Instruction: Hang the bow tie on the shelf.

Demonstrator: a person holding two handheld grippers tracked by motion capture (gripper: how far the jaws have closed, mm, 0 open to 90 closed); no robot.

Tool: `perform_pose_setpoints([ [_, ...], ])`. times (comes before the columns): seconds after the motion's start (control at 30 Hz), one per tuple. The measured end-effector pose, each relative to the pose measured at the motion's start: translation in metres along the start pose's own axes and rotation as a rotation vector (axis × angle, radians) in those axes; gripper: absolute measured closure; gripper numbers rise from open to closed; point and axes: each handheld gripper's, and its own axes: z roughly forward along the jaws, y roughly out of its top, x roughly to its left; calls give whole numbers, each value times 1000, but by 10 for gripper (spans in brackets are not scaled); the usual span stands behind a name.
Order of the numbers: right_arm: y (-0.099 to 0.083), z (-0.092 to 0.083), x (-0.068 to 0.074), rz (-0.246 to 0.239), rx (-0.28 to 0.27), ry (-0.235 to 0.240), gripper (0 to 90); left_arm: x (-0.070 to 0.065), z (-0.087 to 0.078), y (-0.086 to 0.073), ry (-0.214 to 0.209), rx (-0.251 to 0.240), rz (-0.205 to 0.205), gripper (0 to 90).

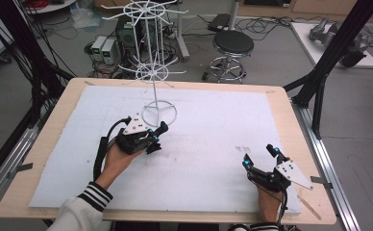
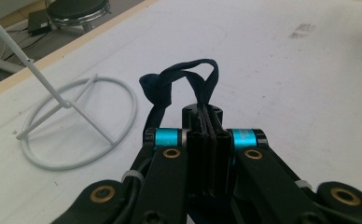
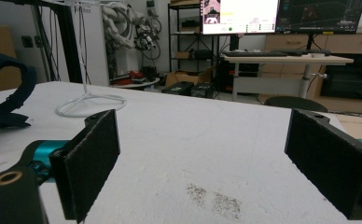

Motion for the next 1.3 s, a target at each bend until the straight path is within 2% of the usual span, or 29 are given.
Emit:
perform_pose_setpoints([
  [0.17, 0, 0, 0, 1, 0, 0, 93, 4, -11, -1, 5, -41, -21, 882],
  [0.57, 0, 0, 0, 1, -1, -1, 93, 18, -35, -1, 59, -119, -68, 882],
  [0.83, 0, 0, 0, 1, -1, -1, 93, 33, -53, 2, 94, -170, -113, 882],
  [1.1, 0, 0, 0, -1, -2, -1, 93, 53, -69, 5, 114, -197, -149, 882],
  [1.3, 0, 1, 0, -7, -4, -1, 93, 66, -78, 4, 147, -214, -177, 882],
])
